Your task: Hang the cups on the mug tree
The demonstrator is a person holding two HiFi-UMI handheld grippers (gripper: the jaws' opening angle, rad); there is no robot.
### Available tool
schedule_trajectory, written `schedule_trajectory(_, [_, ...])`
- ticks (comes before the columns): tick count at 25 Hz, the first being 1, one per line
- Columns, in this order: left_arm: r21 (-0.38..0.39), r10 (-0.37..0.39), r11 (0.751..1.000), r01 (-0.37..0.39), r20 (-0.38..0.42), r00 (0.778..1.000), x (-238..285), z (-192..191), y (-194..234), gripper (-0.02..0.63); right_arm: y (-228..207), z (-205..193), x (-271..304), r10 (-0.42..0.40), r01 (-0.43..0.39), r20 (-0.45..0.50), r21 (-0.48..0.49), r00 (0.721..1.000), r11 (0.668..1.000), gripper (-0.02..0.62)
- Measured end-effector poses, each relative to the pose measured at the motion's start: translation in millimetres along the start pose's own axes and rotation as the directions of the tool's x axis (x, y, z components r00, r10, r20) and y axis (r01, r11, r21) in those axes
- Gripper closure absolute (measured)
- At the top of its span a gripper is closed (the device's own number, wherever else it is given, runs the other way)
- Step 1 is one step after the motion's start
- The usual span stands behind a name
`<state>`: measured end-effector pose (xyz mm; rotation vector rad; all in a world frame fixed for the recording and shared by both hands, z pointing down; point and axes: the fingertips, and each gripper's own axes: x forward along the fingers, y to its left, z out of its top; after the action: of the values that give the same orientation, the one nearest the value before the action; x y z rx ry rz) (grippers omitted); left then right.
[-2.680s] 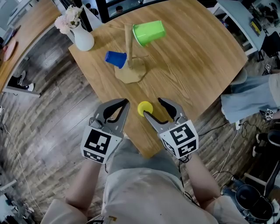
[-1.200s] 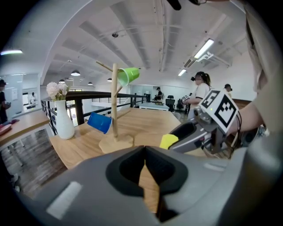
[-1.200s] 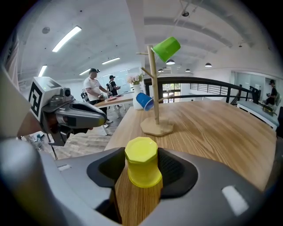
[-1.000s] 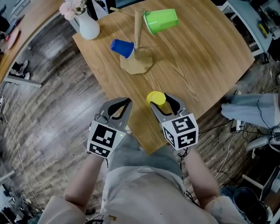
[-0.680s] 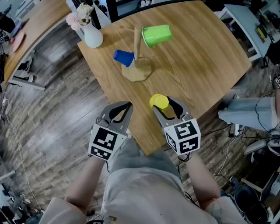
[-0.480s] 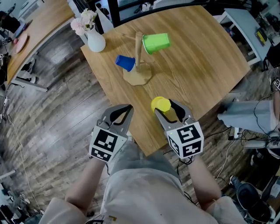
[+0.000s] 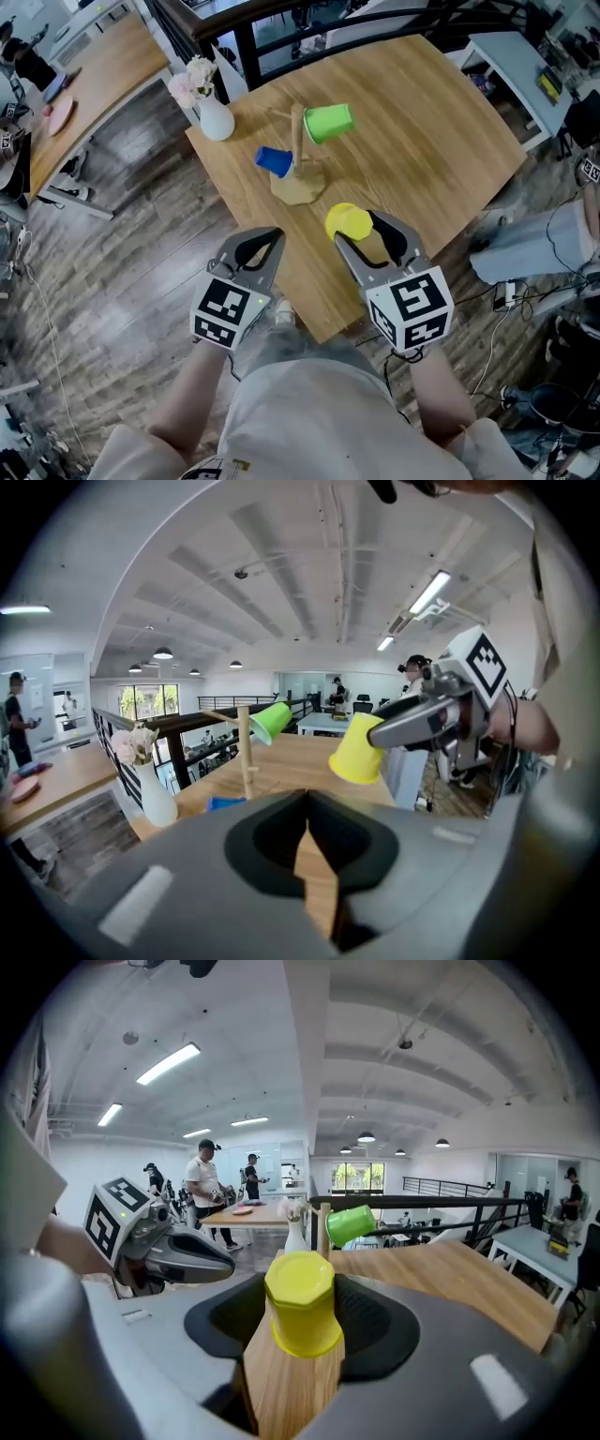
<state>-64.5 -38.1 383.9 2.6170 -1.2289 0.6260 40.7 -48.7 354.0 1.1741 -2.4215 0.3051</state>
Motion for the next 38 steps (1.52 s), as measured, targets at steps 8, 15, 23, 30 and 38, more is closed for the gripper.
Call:
schedule_trajectory(8, [0.045,0.008,0.999,-0.013,0.109,0.994,-30.3,62.9,1.6,0.603,12.1,70.1,-48.5,-0.002,0.011,0.158,-0.052,0.987,0.999,0.359])
schedule_trajectory(15, [0.076,0.006,0.997,-0.024,0.219,0.976,-65.8,116.8,3.5,0.604,22.6,108.1,-78.4,-0.005,0.03,0.251,-0.096,0.968,0.995,0.359])
schedule_trajectory(23, [0.105,0.003,0.994,-0.031,0.255,0.967,-81.3,134.9,1.3,0.603,24.5,111.7,-88.5,-0.021,0.049,0.255,-0.104,0.967,0.993,0.359])
schedule_trajectory(30, [0.107,-0.003,0.994,-0.024,0.246,0.969,-78.6,134.3,-0.3,0.603,21.9,110.9,-85.7,-0.02,0.047,0.241,-0.109,0.97,0.993,0.359])
schedule_trajectory(38, [0.09,0.016,0.995,-0.039,0.242,0.97,-69.6,129.6,4.6,0.604,9.3,102.2,-74.3,-0.023,0.044,0.211,-0.097,0.977,0.994,0.359])
